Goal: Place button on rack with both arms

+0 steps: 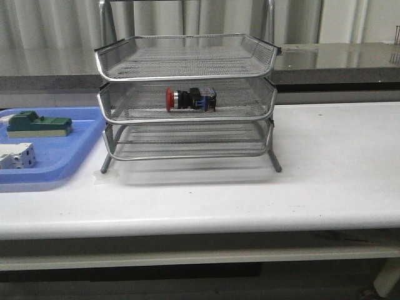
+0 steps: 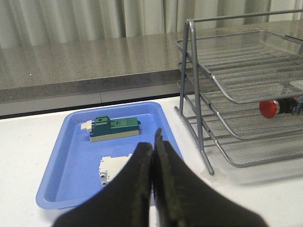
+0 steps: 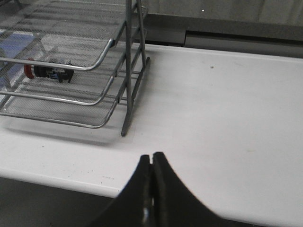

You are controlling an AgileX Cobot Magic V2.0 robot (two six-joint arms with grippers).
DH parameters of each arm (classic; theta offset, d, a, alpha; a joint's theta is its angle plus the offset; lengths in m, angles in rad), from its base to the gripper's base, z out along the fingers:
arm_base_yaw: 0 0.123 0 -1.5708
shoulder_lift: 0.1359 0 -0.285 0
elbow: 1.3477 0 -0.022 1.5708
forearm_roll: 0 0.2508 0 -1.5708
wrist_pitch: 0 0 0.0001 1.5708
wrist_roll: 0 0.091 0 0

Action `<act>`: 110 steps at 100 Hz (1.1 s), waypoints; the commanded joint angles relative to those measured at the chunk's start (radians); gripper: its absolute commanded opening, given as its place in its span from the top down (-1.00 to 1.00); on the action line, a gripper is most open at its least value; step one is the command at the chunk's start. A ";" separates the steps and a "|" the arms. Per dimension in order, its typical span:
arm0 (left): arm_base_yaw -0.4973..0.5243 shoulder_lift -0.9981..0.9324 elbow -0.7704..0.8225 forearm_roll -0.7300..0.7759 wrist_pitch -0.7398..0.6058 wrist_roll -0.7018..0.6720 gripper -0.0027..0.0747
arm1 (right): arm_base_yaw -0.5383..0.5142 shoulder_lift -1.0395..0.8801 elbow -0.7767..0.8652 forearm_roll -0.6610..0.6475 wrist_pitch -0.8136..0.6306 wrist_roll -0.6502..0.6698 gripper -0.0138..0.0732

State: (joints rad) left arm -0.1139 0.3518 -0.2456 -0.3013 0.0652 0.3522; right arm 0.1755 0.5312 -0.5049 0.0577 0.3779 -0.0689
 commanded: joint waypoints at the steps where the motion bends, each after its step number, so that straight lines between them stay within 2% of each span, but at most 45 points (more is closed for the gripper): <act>1: 0.005 0.004 -0.027 -0.010 -0.080 -0.009 0.92 | -0.006 -0.051 0.021 -0.003 -0.145 0.000 0.84; 25: 0.005 0.004 -0.027 -0.010 -0.080 -0.009 0.92 | -0.043 -0.211 0.206 -0.003 -0.322 0.035 0.84; 40: 0.005 0.004 -0.027 -0.010 -0.080 -0.009 0.92 | -0.091 -0.320 0.297 -0.003 -0.331 0.069 0.84; 71: 0.005 0.004 -0.027 -0.010 -0.080 -0.009 0.92 | -0.092 -0.502 0.439 -0.052 -0.350 0.151 0.84; 89: 0.005 0.004 -0.027 -0.010 -0.080 -0.009 0.92 | -0.092 -0.562 0.483 -0.058 -0.354 0.152 0.84; 110: 0.005 0.004 -0.027 -0.010 -0.080 -0.009 0.92 | -0.092 -0.562 0.517 -0.058 -0.428 0.165 0.84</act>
State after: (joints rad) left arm -0.1139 0.3518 -0.2456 -0.3013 0.0652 0.3522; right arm 0.0905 -0.0101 0.0258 0.0133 0.0648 0.0940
